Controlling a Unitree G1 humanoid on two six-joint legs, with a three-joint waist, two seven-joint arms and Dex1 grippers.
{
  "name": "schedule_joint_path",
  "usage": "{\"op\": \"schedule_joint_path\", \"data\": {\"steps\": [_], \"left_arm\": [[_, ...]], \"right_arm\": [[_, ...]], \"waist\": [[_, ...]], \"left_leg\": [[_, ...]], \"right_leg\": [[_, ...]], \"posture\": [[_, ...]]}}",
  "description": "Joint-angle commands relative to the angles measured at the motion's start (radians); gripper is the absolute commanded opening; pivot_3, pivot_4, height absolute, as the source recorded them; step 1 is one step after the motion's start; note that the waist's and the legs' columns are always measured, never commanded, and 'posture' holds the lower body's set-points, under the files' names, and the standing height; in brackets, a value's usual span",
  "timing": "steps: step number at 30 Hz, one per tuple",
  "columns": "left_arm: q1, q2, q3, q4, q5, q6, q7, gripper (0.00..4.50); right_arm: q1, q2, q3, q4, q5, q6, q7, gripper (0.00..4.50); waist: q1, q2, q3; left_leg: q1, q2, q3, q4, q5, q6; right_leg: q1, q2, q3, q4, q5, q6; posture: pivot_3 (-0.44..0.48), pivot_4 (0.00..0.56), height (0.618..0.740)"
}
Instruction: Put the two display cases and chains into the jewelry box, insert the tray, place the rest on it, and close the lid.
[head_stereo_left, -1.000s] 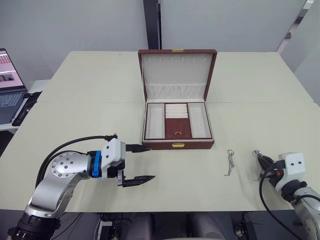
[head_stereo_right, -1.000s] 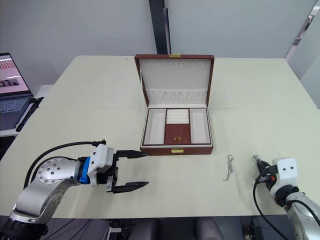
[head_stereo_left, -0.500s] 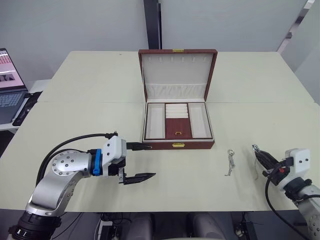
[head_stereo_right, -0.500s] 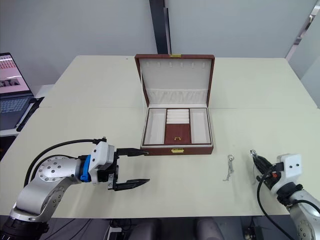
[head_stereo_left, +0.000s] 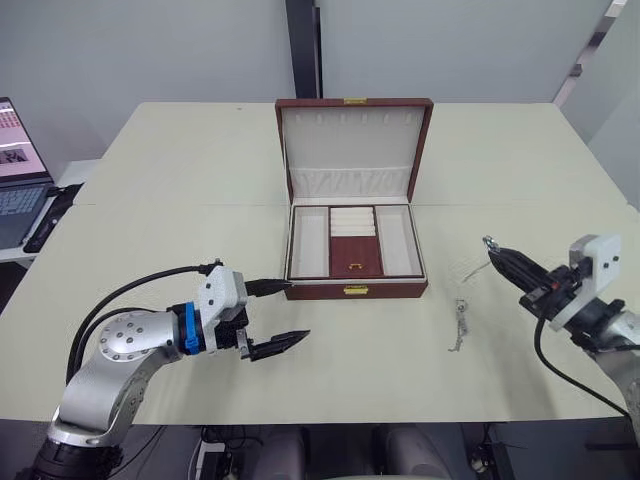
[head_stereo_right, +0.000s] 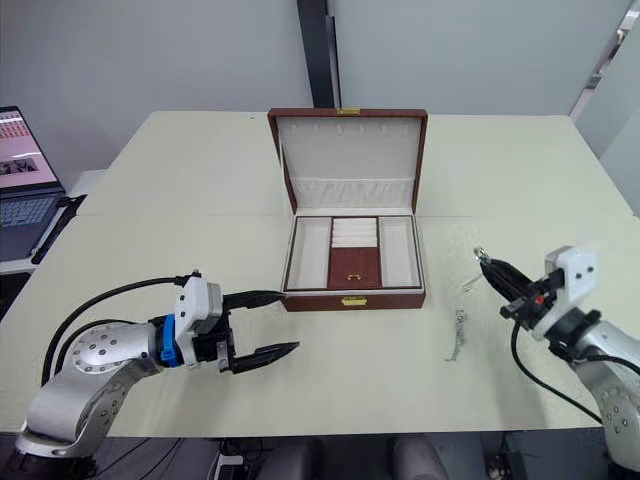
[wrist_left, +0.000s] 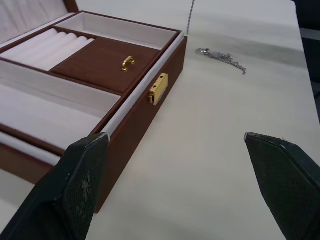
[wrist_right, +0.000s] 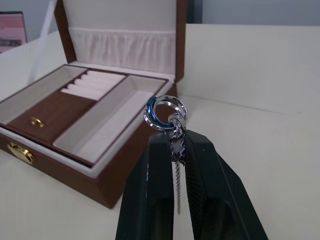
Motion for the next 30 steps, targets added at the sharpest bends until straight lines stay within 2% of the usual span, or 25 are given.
{"op": "schedule_joint_path", "data": {"steps": [1,9,16,24,30], "left_arm": [[0.041,-0.022,0.056,-0.043,-0.016,-0.026,0.041,4.5],[0.164,-0.07,0.137,-0.12,-0.026,-0.036,0.136,4.5],[0.256,-0.129,0.193,-0.255,-0.068,0.01,0.263,4.5],[0.319,-0.168,0.213,-0.359,-0.094,0.052,0.372,4.5],[0.35,-0.18,0.199,-0.409,-0.096,0.065,0.43,4.5]], "right_arm": [[-0.113,-0.02,0.037,0.012,0.022,0.023,0.0,0.08],[-0.362,0.016,0.186,0.105,0.017,0.067,0.038,0.08],[-0.555,0.12,0.345,0.256,-0.057,0.025,0.094,0.08],[-0.672,0.23,0.454,0.379,-0.129,-0.021,0.165,0.08],[-0.71,0.334,0.523,0.499,-0.201,-0.089,0.207,0.08]], "waist": [[0.001,0.0,0.0],[0.002,0.0,0.0],[-0.001,0.0,0.0],[0.0,0.0,0.0],[-0.002,-0.001,0.0]], "left_leg": [[0.0,0.0,0.0,0.0,0.0,0.0],[-0.001,0.0,-0.001,0.0,0.0,0.0],[-0.001,0.0,-0.001,0.0,0.0,0.0],[-0.001,0.0,-0.001,0.0,0.0,0.0],[-0.001,0.0,-0.001,0.0,0.0,0.0]], "right_leg": [[0.0,-0.001,0.0,0.0,0.0,0.0],[0.0,-0.002,0.0,0.0,0.0,0.0],[-0.001,-0.002,0.0,0.0,0.0,0.0],[-0.001,-0.003,0.0,0.0,0.0,0.0],[-0.001,-0.003,-0.001,0.0,0.0,0.0]], "posture": [[0.0,0.15,0.74],[0.0,0.15,0.74],[0.0,0.15,0.74],[0.0,0.15,0.74],[0.0,0.15,0.74]]}}
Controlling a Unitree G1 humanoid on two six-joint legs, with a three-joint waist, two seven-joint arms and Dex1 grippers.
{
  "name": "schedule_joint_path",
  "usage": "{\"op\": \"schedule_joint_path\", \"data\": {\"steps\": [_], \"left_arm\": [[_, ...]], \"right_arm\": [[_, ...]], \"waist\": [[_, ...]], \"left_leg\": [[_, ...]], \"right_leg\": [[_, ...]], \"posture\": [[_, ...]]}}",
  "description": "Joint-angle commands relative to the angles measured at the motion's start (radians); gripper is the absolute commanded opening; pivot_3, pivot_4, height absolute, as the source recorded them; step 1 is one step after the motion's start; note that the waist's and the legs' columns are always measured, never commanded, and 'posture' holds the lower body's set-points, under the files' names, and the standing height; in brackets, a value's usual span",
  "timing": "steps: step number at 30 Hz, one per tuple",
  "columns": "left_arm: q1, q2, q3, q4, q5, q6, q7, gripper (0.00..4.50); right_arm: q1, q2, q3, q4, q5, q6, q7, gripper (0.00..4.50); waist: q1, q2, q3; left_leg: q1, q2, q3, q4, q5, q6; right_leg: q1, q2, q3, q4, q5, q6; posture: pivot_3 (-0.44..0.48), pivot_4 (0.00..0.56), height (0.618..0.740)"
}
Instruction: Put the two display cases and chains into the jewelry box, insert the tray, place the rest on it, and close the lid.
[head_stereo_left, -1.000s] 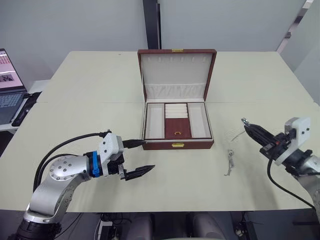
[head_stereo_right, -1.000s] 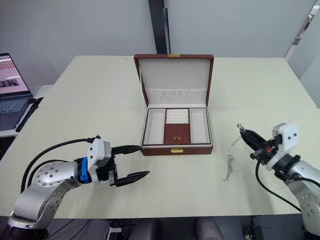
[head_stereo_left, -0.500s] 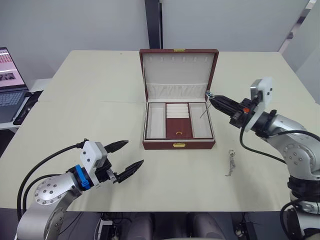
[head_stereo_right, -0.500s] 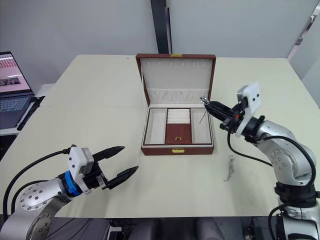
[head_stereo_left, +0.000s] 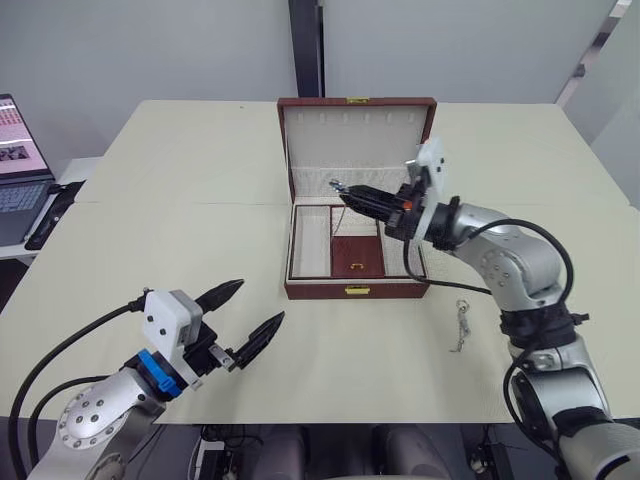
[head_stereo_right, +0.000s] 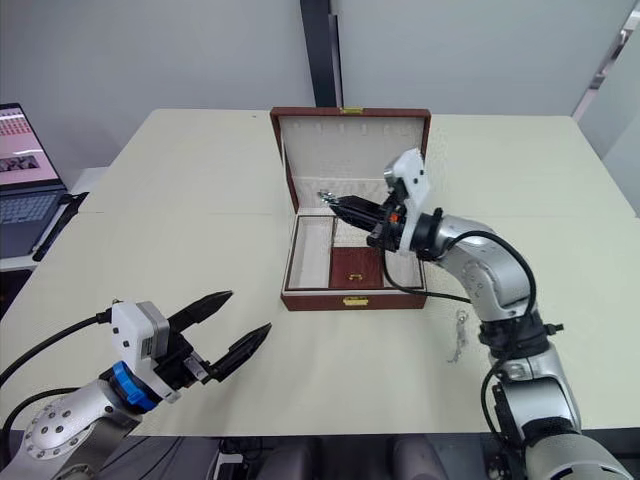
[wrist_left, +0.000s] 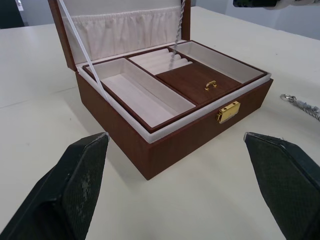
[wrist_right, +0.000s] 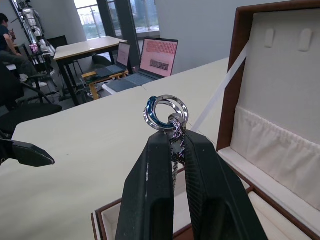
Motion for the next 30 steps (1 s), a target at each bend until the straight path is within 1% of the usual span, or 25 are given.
{"op": "schedule_joint_path", "data": {"steps": [1,5,14,24,26,27,30], "left_arm": [[0.012,-0.008,0.006,-0.06,-0.009,0.003,0.033,4.5],[0.022,-0.01,0.002,-0.078,-0.008,0.009,0.052,4.5],[0.038,-0.011,-0.013,-0.112,-0.005,0.02,0.084,4.5],[0.06,-0.014,0.002,-0.027,0.01,-0.047,0.021,4.5],[0.066,-0.016,0.0,-0.022,0.013,-0.057,0.016,4.5],[0.069,-0.016,-0.001,-0.022,0.014,-0.061,0.014,4.5],[0.073,-0.019,-0.007,-0.018,0.02,-0.071,0.011,4.5]], "right_arm": [[-0.023,0.048,0.035,0.047,-0.042,-0.061,0.034,0.08],[-0.011,0.092,0.071,0.104,-0.087,-0.102,0.059,0.08],[-0.01,0.132,0.071,0.183,-0.143,-0.138,0.078,0.08],[0.006,0.146,0.066,0.198,-0.178,-0.139,0.081,0.08],[0.006,0.146,0.066,0.196,-0.18,-0.138,0.082,0.81],[0.006,0.146,0.067,0.194,-0.181,-0.138,0.083,1.02],[0.002,0.148,0.065,0.192,-0.179,-0.135,0.083,1.85]], "waist": [[-0.001,0.0,0.0],[-0.001,0.0,0.0],[-0.001,0.0,0.0],[-0.001,0.0,0.0],[-0.001,0.0,0.0],[-0.001,0.0,0.0],[-0.001,0.0,0.0]], "left_leg": [[0.0,0.0,0.0,0.0,0.0,0.0],[0.0,0.0,0.0,0.0,0.0,0.0],[0.0,0.0,0.0,0.0,0.0,0.0],[0.0,0.0,0.0,0.0,0.0,0.0],[0.0,0.0,0.0,0.0,0.0,0.0],[0.0,0.0,0.0,0.0,0.0,0.0],[0.0,0.0,0.0,0.0,0.0,0.0]], "right_leg": [[0.0,0.0,0.0,0.0,0.0,0.0],[-0.001,0.0,0.0,0.0,0.0,0.0],[-0.001,0.0,0.0,0.0,0.0,0.0],[-0.001,0.0,-0.001,0.0,0.0,0.0],[-0.001,0.0,-0.001,0.0,0.0,0.0],[-0.001,0.0,-0.001,0.0,0.0,0.0],[-0.001,0.0,0.0,0.0,0.0,0.0]], "posture": [[0.0,0.15,0.74],[0.0,0.15,0.74],[0.0,0.15,0.74],[0.0,0.15,0.74],[0.0,0.15,0.74],[0.0,0.15,0.74],[0.0,0.15,0.74]]}}
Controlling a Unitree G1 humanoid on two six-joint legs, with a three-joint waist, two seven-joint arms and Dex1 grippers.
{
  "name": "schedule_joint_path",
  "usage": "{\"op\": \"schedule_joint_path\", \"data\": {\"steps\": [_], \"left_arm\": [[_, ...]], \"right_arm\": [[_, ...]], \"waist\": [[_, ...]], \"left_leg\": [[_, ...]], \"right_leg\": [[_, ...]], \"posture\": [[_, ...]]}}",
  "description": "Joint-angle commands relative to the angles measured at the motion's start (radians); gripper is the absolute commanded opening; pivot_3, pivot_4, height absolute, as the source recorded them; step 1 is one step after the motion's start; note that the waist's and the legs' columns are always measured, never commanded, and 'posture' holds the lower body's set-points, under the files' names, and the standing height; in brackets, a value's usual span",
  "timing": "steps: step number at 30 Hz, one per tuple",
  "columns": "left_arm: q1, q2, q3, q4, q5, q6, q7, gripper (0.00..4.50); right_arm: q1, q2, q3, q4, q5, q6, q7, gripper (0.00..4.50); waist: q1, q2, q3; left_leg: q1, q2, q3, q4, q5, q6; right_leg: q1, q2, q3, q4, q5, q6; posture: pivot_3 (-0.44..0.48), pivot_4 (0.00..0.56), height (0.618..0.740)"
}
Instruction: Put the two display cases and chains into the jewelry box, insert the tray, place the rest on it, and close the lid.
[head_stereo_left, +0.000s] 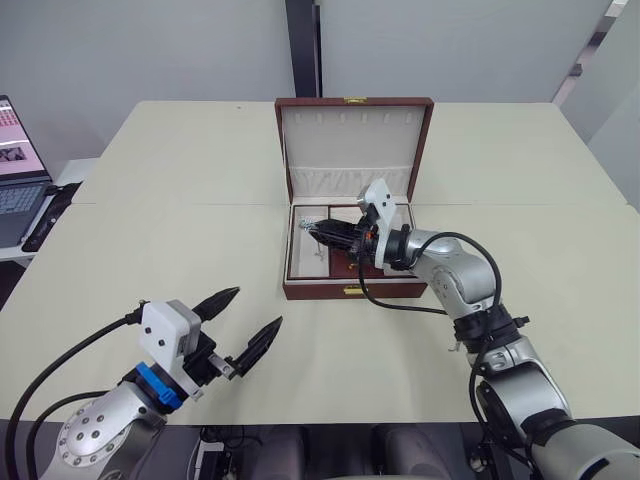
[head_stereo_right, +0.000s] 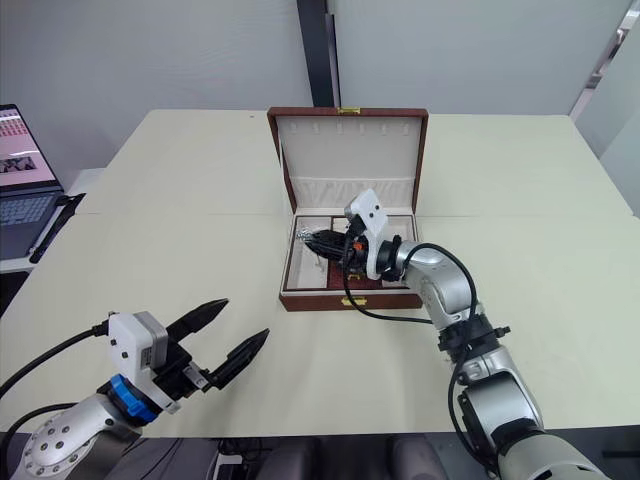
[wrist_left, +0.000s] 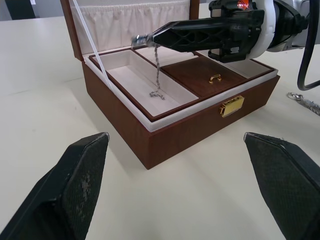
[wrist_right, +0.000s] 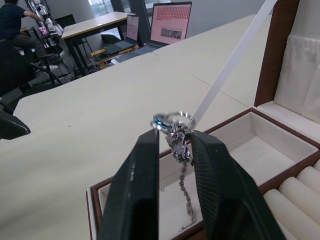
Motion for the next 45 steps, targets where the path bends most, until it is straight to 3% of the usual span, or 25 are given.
{"op": "schedule_joint_path", "data": {"steps": [1,9,15,20,32,39,45], "left_arm": [[0.009,-0.008,0.003,-0.008,0.007,-0.03,-0.011,4.5],[0.017,-0.017,0.007,0.036,0.013,-0.063,-0.042,4.5],[-0.004,0.02,0.055,0.136,-0.046,-0.032,-0.102,4.5],[-0.058,0.092,0.114,0.246,-0.068,-0.021,-0.174,4.5],[-0.274,0.358,0.26,0.545,-0.057,0.037,-0.313,4.5],[-0.385,0.442,0.268,0.699,-0.028,0.066,-0.359,4.5],[-0.459,0.468,0.242,0.787,0.014,0.051,-0.394,4.5]], "right_arm": [[-0.013,0.008,-0.017,-0.032,0.004,-0.015,0.013,2.12],[-0.009,-0.017,-0.037,-0.064,0.023,0.001,0.038,4.48],[0.036,-0.109,-0.081,-0.125,0.036,-0.006,0.094,4.48],[0.137,-0.283,-0.14,-0.196,0.042,-0.035,0.199,4.48],[0.412,-0.622,-0.411,-0.19,0.078,-0.066,0.289,4.48],[0.555,-0.695,-0.519,-0.134,0.078,-0.109,0.291,4.48],[0.626,-0.694,-0.568,-0.104,0.08,-0.127,0.276,4.48]], "waist": [[0.0,0.0,0.0],[0.0,0.0,0.0],[0.001,0.0,0.0],[0.006,-0.001,0.001],[0.002,-0.001,0.001],[0.003,-0.001,0.002],[0.001,-0.001,0.002]], "left_leg": [[0.0,0.0,0.0,0.0,0.0,0.0],[0.0,0.0,0.0,0.0,0.0,0.0],[0.0,0.0,0.0,0.0,0.0,0.0],[-0.001,-0.001,0.0,0.0,0.0,0.0],[0.0,0.0,0.0,-0.001,0.0,0.0],[0.0,0.0,0.001,-0.001,0.0,0.0],[0.0,0.0,0.002,-0.001,0.0,0.0]], "right_leg": [[0.0,0.0,0.0,0.0,0.0,0.0],[0.0,0.0,0.0,0.0,0.0,0.0],[0.0,0.0,0.0,0.0,0.0,0.0],[0.001,-0.001,-0.001,-0.002,0.0,0.0],[0.001,0.0,-0.001,-0.002,0.0,0.0],[0.0,0.0,-0.001,-0.001,0.0,0.0],[0.0,0.0,-0.001,-0.001,0.0,0.0]], "posture": [[0.0,0.15,0.74],[0.0,0.15,0.74],[0.0,0.15,0.74],[0.0,0.15,0.74],[0.0,0.15,0.74],[0.0,0.15,0.74],[0.0,0.15,0.74]]}}
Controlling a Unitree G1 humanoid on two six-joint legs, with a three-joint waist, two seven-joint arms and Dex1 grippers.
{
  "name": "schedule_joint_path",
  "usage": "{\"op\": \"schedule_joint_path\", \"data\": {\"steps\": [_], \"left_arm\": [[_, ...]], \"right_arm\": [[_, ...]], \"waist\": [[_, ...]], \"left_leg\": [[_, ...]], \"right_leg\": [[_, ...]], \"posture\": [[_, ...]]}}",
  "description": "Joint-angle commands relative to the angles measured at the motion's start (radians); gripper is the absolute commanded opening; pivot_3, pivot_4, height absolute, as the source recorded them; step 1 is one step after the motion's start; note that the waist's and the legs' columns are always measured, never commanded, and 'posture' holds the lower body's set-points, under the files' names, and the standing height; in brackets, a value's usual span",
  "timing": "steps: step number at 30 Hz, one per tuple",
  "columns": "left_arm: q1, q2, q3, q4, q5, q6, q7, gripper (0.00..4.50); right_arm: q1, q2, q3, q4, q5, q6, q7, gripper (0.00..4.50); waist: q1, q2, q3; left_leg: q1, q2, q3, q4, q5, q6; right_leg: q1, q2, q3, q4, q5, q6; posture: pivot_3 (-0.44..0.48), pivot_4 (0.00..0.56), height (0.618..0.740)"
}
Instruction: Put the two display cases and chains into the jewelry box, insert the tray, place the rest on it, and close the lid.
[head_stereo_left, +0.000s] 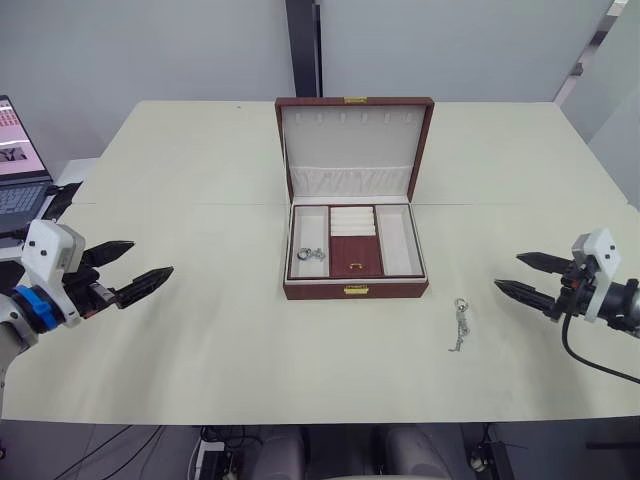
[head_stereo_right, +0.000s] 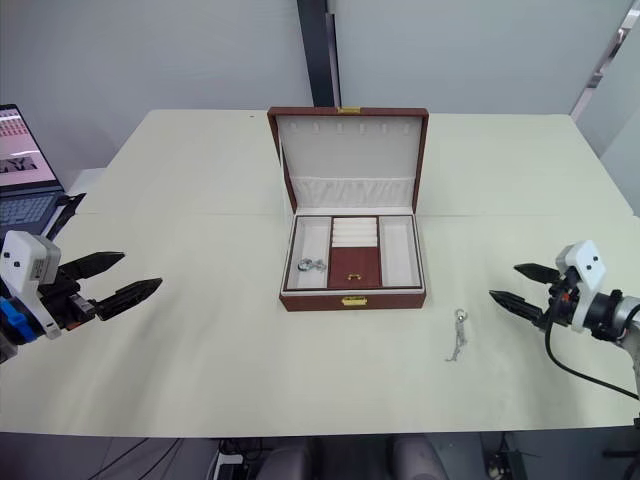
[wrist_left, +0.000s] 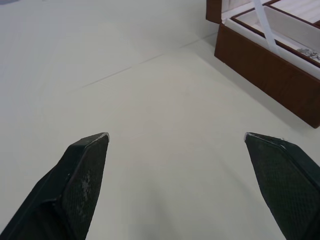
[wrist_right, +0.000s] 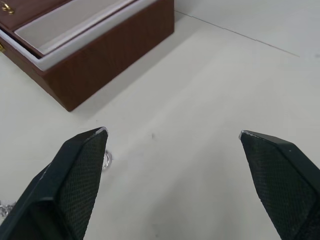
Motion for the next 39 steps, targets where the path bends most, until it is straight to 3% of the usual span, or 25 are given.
{"op": "schedule_joint_path", "data": {"steps": [1,18,24,32,39], "left_arm": [[-0.025,0.025,0.004,0.017,0.021,-0.013,-0.02,4.5],[-0.016,-0.019,-0.015,-0.004,0.051,-0.007,-0.039,4.5],[0.011,-0.04,-0.041,-0.071,0.044,-0.012,-0.056,4.5],[0.054,-0.104,-0.169,-0.318,-0.002,0.038,-0.071,4.5],[0.016,-0.145,-0.309,-0.432,-0.001,0.055,-0.079,4.5]], "right_arm": [[0.02,-0.014,-0.045,-0.002,0.0,-0.031,-0.007,4.48],[0.054,0.001,-0.059,-0.029,0.017,-0.028,-0.065,4.48],[0.109,0.065,-0.085,-0.158,0.049,0.009,-0.153,4.48],[0.264,0.23,-0.09,-0.509,0.114,0.105,-0.364,4.48],[0.367,0.351,0.015,-0.666,0.037,0.115,-0.528,4.48]], "waist": [[0.0,0.0,0.0],[0.001,0.0,0.0],[0.002,0.0,0.0],[0.003,0.0,0.0],[0.003,0.0,-0.001]], "left_leg": [[0.0,0.0,0.0,0.0,0.0,0.0],[0.0,0.0,0.0,0.0,0.0,0.0],[0.0,0.0,-0.001,0.0,0.0,0.0],[-0.001,0.0,-0.001,0.0,0.0,0.0],[0.0,0.0,-0.002,0.0,0.0,0.0]], "right_leg": [[0.0,0.0,0.0,0.0,0.0,0.0],[0.0,0.0,0.0,0.0,0.0,0.0],[0.0,0.0,0.0,0.001,0.0,0.0],[0.001,-0.001,0.002,0.0,0.0,0.0],[0.001,0.0,0.002,0.0,0.0,0.0]], "posture": [[0.0,0.15,0.74],[0.0,0.15,0.74],[0.0,0.15,0.74],[0.0,0.15,0.74],[0.0,0.15,0.74]]}}
